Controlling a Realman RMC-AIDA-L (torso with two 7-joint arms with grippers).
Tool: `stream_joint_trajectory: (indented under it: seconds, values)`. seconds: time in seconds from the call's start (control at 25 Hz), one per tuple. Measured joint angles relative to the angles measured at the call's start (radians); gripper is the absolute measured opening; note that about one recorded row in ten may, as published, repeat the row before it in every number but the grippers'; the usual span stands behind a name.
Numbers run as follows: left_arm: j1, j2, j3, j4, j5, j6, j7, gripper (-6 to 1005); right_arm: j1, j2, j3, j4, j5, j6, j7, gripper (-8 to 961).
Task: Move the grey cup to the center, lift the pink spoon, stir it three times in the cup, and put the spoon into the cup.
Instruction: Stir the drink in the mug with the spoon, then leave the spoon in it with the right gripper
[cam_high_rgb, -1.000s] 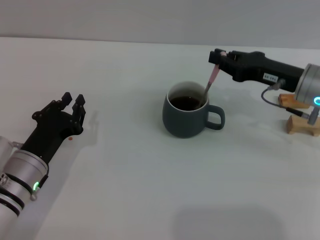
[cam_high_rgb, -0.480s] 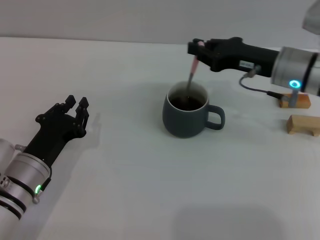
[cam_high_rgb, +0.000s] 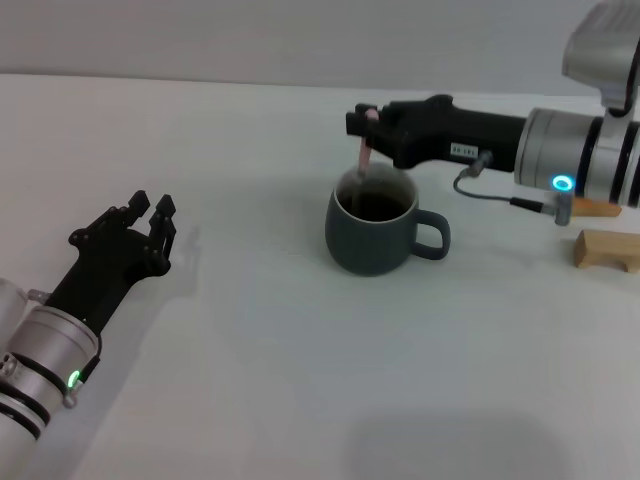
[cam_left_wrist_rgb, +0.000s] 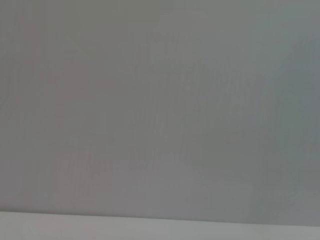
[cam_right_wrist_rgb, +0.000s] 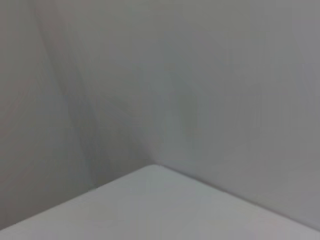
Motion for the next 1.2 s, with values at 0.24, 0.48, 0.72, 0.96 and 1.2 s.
stream_joint_trajectory:
  seconds: [0.24,0.48,0.72,0.96,1.2]
  values:
    - [-0.005,0.003,0.0,0.0,0.0,0.002,0.0,300,-0.046,-0.001,-0.009,-0.007,0.0,-0.002,0.003,100]
    - [-0.014,0.002,0.0,0.0,0.0,0.002,0.0,300,-0.072,-0.021,0.0,-0.014,0.001,-0.002,0.007,101]
    - [-0.017,0.0,0.0,0.0,0.0,-0.001,0.0,300,-0.063,-0.023,0.002,-0.045,0.003,0.036,0.001,101]
    - [-0.017,-0.002,0.0,0.0,0.0,-0.003,0.0,300,-0.002,-0.015,-0.011,-0.057,-0.021,0.072,-0.003,99]
    - [-0.017,-0.002,0.0,0.0,0.0,-0.004,0.0,300,0.052,0.002,-0.034,-0.052,-0.054,0.075,-0.004,98]
